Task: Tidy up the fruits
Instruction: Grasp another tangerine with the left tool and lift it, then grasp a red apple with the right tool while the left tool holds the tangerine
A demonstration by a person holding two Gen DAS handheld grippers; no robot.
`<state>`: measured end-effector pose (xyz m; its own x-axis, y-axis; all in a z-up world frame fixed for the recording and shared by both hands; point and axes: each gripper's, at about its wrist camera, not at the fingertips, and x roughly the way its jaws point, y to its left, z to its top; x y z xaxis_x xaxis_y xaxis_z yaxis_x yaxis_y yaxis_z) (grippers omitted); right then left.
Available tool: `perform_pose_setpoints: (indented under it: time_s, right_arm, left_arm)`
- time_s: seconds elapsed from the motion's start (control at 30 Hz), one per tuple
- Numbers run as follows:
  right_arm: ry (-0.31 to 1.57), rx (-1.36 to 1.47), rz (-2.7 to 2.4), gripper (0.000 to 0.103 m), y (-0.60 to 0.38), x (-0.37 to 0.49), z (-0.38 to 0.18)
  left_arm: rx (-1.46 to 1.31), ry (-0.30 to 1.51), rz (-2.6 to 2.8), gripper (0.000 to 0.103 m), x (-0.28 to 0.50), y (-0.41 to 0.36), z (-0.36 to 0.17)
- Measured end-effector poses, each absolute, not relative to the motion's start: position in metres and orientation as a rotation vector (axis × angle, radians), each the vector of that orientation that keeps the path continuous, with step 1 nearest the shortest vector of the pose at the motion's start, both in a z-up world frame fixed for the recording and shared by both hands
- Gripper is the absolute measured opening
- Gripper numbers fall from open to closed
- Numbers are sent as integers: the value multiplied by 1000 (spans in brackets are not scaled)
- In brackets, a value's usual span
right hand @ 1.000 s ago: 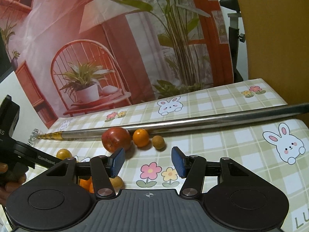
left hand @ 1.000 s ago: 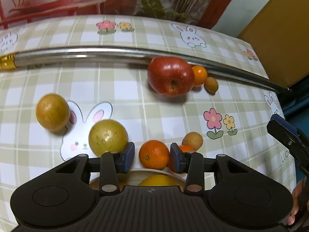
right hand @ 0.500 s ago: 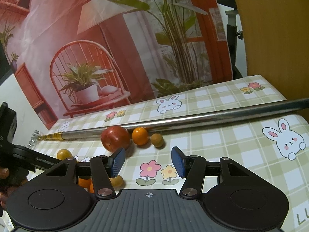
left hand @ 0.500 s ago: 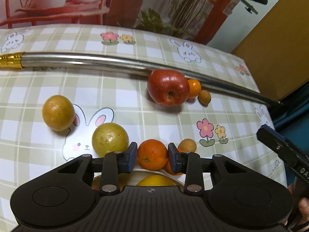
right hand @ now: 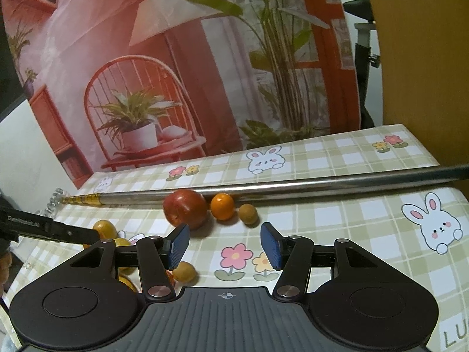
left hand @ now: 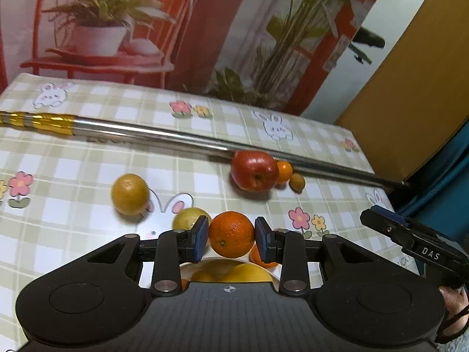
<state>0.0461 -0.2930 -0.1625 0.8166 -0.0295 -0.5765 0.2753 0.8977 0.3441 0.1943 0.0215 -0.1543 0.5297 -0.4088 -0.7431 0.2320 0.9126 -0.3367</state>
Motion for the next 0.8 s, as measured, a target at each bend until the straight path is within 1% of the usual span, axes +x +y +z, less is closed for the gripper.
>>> perform_pose_setpoints:
  time_s: [0.1, 0.2, 0.27, 0.37, 0.43, 0.6, 0.63, 0.73, 0.8]
  right_arm:
    - [605, 422, -152, 59, -289, 49, -158]
    - [621, 387, -131, 63, -282, 53, -153]
    - [636, 372, -111, 69, -277, 56, -151]
    - [678, 349, -112, 71, -270, 63, -150]
    - [706, 346, -111, 74, -266, 68, -151]
    - [728, 288, -123, 73, -252, 75, -152]
    - [728, 272, -125, 70, -249, 76, -151]
    - [707, 210, -131, 68, -240, 77, -149]
    - [686, 184, -113, 63, -237, 77, -146]
  left_arm:
    - [-216, 910, -372, 36, 185, 34, -149]
    - [-187, 877, -357, 36, 174, 40, -146]
    - [-146, 850, -349, 36, 164, 43, -141]
    - [-146, 824, -360, 36, 153, 50, -137]
    - [-170, 821, -369, 36, 146, 57, -137]
    - [-169, 805, -352, 36, 134, 67, -141]
    - [-173, 802, -348, 36, 132, 69, -143]
    - [-190, 788, -333, 36, 128, 76, -145]
    - [-190, 767, -312, 36, 125, 80, -144]
